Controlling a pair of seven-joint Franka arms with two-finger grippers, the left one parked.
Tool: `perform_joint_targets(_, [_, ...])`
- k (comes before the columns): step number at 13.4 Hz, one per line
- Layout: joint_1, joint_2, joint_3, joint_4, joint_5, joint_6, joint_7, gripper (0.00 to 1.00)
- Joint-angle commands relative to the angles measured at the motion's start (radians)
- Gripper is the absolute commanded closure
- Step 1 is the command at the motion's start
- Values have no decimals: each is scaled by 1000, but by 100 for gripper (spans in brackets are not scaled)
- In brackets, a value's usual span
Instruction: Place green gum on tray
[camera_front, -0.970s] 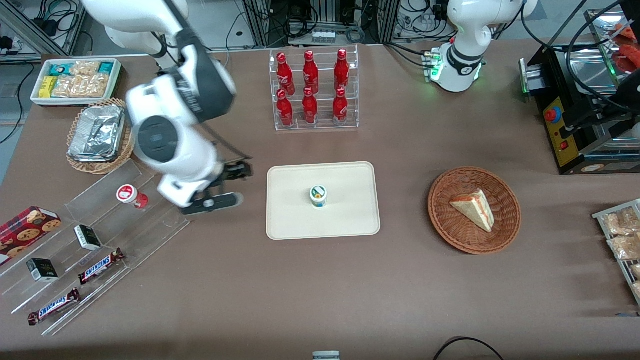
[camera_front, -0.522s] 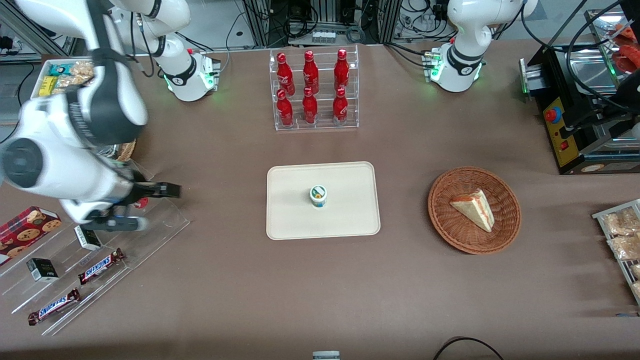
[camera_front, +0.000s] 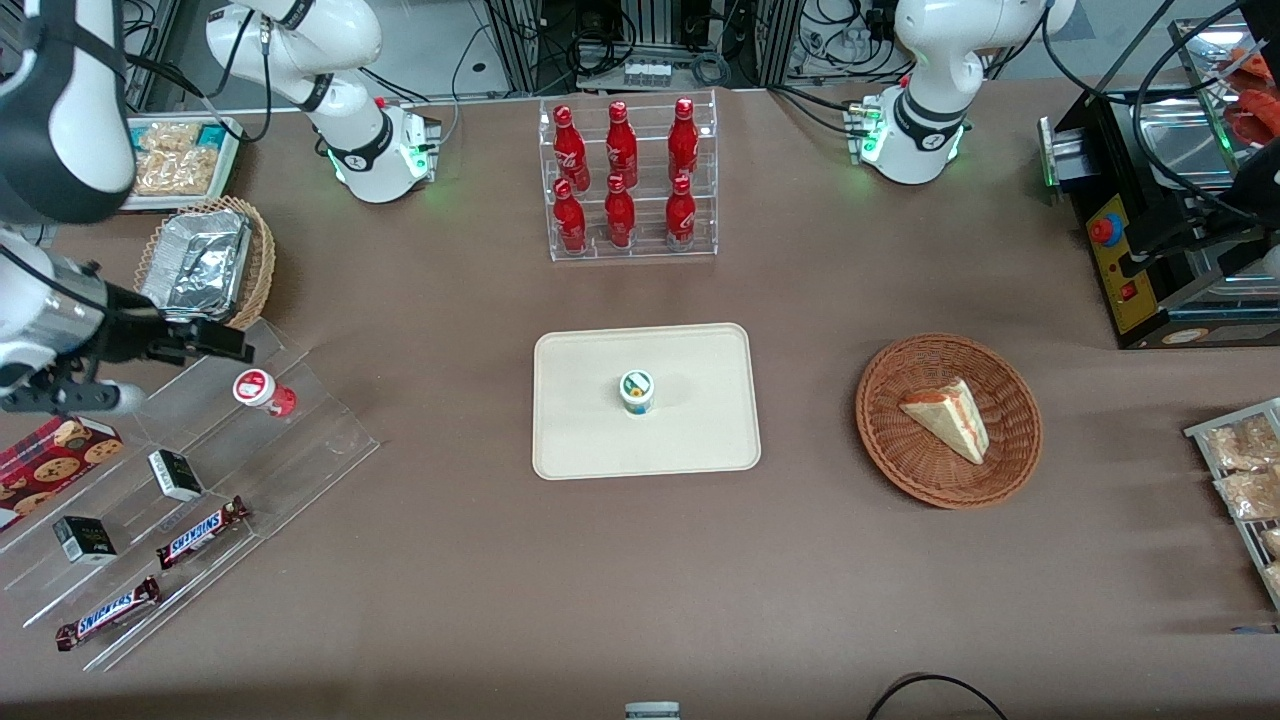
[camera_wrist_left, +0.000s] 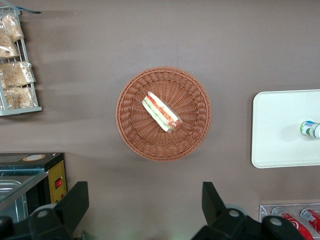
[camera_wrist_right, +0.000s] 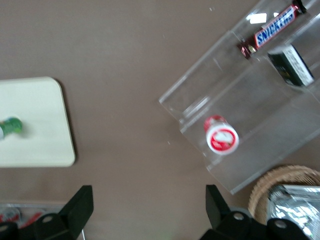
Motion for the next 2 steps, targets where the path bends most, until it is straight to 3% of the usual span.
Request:
perform_joint_targets(1, [-19, -68, 14, -31, -46, -32, -29, 0])
perform_joint_targets(2, [-20, -70, 14, -21, -48, -56, -29, 0])
